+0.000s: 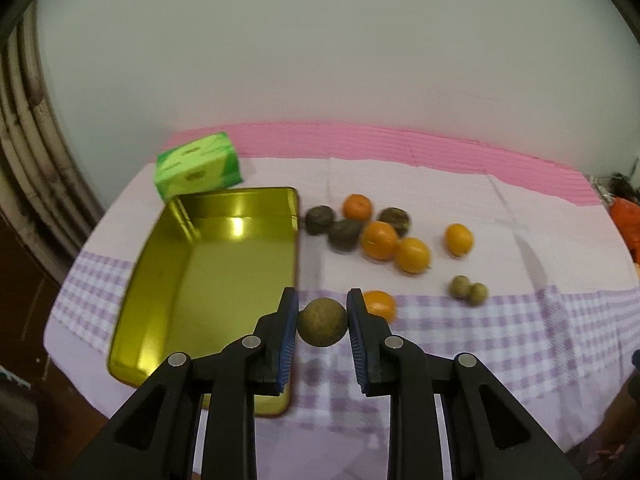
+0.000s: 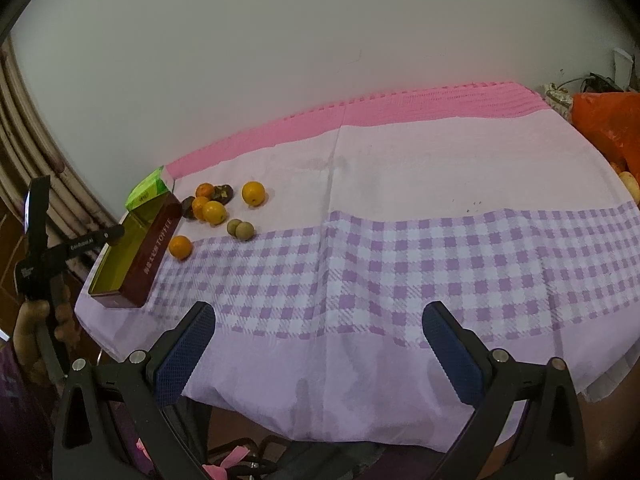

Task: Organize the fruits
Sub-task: 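Carry the brown fruit over the tin and open the left gripper, then grasp the mandarin beside the tin with the right gripper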

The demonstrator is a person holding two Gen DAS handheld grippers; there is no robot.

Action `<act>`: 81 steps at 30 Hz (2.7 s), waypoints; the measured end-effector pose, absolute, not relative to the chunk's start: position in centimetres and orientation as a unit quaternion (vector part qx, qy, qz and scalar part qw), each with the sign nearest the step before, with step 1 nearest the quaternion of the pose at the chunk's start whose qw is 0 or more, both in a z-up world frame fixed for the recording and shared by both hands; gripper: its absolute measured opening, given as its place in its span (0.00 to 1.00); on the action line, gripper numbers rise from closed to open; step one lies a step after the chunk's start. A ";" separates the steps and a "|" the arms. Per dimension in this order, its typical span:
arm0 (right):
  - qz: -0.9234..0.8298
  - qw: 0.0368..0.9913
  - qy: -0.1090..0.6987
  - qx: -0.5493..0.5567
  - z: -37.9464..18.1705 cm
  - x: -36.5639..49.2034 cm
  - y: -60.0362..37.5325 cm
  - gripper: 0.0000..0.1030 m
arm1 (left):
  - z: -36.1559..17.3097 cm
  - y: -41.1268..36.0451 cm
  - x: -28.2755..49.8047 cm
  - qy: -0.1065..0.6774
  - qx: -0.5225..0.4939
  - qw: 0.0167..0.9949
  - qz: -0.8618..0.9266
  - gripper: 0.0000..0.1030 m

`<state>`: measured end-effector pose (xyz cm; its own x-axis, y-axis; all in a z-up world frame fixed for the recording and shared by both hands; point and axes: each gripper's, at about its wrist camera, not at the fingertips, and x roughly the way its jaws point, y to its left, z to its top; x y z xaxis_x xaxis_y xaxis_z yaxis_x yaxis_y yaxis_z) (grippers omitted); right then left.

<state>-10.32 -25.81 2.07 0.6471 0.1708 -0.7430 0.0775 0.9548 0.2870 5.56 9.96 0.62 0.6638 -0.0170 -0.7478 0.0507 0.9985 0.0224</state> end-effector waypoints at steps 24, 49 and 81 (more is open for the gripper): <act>0.060 0.883 0.461 0.058 0.4 -9.7 -21.1 1.00 | -1.8 18.2 17.1 0.428 0.121 0.894 0.056 0.25; 0.173 0.869 0.464 0.002 0.7 -6.5 -15.8 1.00 | -2.2 20.1 19.6 0.439 0.087 0.892 0.067 0.50; 0.350 0.776 0.477 -0.221 -5.4 10.6 0.1 0.59 | 1.3 19.1 -2.6 0.420 -0.089 0.899 0.090 0.88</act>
